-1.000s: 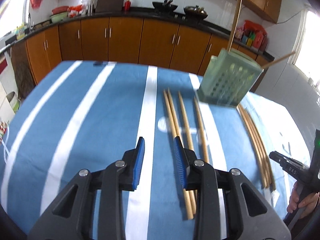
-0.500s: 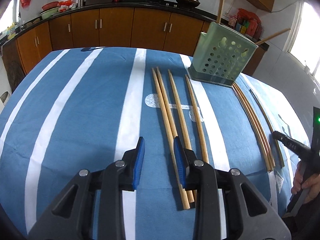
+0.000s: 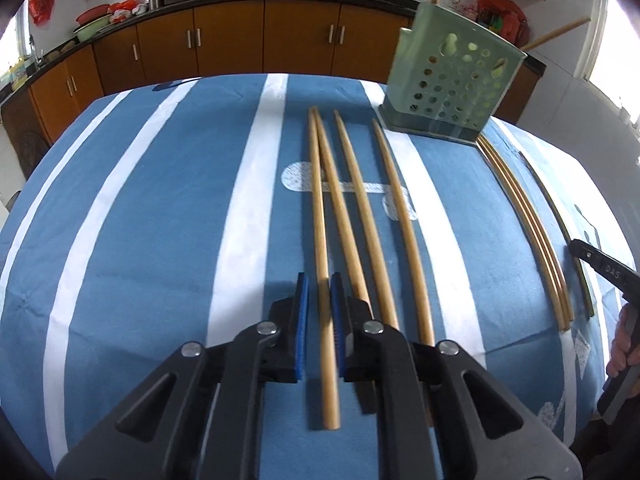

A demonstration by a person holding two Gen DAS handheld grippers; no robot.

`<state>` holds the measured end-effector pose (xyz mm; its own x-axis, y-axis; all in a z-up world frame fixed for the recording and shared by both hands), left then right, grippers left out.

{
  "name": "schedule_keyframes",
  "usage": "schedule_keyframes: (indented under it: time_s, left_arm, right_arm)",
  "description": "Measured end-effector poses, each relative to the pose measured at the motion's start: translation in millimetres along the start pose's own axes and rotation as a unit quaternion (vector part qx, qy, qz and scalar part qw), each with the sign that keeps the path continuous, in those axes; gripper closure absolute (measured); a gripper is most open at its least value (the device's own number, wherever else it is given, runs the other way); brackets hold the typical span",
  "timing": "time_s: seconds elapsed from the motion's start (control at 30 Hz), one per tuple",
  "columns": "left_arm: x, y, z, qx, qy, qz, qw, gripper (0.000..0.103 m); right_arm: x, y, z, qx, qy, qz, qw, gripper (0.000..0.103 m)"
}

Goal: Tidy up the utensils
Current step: 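Grasp another chopstick with the right tool while the left tool grasps one, then lift both held chopsticks upright and carry them toward the green holder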

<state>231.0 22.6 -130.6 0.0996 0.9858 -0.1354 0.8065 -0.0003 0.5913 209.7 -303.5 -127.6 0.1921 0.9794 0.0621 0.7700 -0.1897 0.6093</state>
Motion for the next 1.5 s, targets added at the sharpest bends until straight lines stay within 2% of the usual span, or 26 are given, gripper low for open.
schedule_keyframes:
  time_s: [0.2, 0.3, 0.5, 0.83, 1.5]
  left_arm:
    - [5.0, 8.6, 4.9, -0.004, 0.008, -0.009, 0.9999, 0.091]
    - [7.6, 14.8, 9.2, -0.006, 0.017, -0.008, 0.9998, 0.095]
    - [27.0, 28.4, 17.0, -0.014, 0.033, -0.026, 0.999, 0.095]
    - [31.4, 27.7, 16.7, -0.023, 0.016, -0.032, 0.9991, 0.094]
    - [34.2, 27.0, 16.0, -0.025, 0.005, -0.04, 0.9989, 0.094]
  right_arm:
    - [1.8, 0.1, 0.7, -0.003, 0.002, -0.005, 1.0, 0.096]
    - [3.7, 1.5, 1.8, -0.004, 0.004, -0.009, 1.0, 0.095]
    - [8.5, 7.3, 6.7, -0.015, 0.001, -0.025, 1.0, 0.095]
    - [9.0, 9.8, 8.1, -0.016, 0.001, -0.025, 1.0, 0.095]
    - [8.0, 9.8, 7.1, -0.015, 0.009, -0.017, 1.0, 0.095]
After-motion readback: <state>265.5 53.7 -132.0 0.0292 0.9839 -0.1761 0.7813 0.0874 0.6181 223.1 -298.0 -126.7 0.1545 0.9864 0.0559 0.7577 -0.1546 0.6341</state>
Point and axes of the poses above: each gripper's, at about its wrist camera, not at the fingertips, and z roughly the way its jaws point, x to its left, y to its top, the point moved 5 cm from there along z, roughly the way its jaws point, and after that the axes turned 3 degrees about -y, right-handed, at the moved point
